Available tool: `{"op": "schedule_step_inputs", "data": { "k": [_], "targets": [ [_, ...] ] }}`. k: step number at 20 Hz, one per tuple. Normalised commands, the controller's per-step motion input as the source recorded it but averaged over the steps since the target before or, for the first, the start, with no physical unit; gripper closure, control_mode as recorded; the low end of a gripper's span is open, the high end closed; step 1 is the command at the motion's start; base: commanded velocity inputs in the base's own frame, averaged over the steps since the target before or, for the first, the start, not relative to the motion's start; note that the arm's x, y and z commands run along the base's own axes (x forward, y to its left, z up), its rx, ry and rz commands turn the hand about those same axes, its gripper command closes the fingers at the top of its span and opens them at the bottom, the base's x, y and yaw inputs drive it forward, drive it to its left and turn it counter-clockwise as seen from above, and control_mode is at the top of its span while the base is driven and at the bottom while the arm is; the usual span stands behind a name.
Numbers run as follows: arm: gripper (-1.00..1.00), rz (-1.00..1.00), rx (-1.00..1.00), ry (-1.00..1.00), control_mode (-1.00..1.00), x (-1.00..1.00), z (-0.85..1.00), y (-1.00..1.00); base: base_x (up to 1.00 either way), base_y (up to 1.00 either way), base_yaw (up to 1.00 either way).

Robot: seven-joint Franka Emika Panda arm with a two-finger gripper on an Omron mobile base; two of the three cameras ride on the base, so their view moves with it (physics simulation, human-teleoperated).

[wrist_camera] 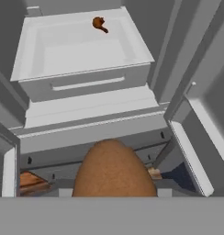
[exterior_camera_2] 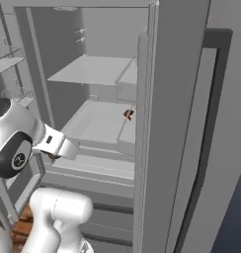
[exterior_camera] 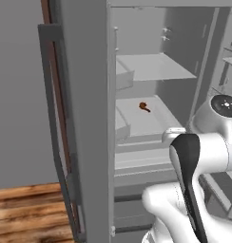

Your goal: Pick the egg and butter from the fridge and place them by the bowl for mixing.

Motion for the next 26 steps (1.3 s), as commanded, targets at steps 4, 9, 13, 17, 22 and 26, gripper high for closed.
{"op": "schedule_step_inputs", "data": {
  "k": [4, 9, 13, 17, 22, 26],
  "targets": [
    [1.00, 0.00, 0.00, 0.00, 1.00, 0.00, 0.00, 0.00, -0.68, 0.34, -0.01],
    [1.00, 0.00, 0.00, 0.00, 1.00, 0.00, 0.00, 0.00, -0.49, 0.45, 0.00],
    [1.00, 0.00, 0.00, 0.00, 1.00, 0.00, 0.00, 0.00, -0.46, 0.56, 0.01],
    [1.00, 0.00, 0.00, 0.00, 1.00, 0.00, 0.00, 0.00, -0.36, 0.68, 0.09],
    [1.00, 0.00, 0.00, 0.00, 1.00, 0.00, 0.00, 0.00, -0.37, 0.51, 0.25],
    [1.00, 0.00, 0.00, 0.00, 1.00, 0.00, 0.00, 0.00, -0.44, 0.32, 0.35]
  ]
}}
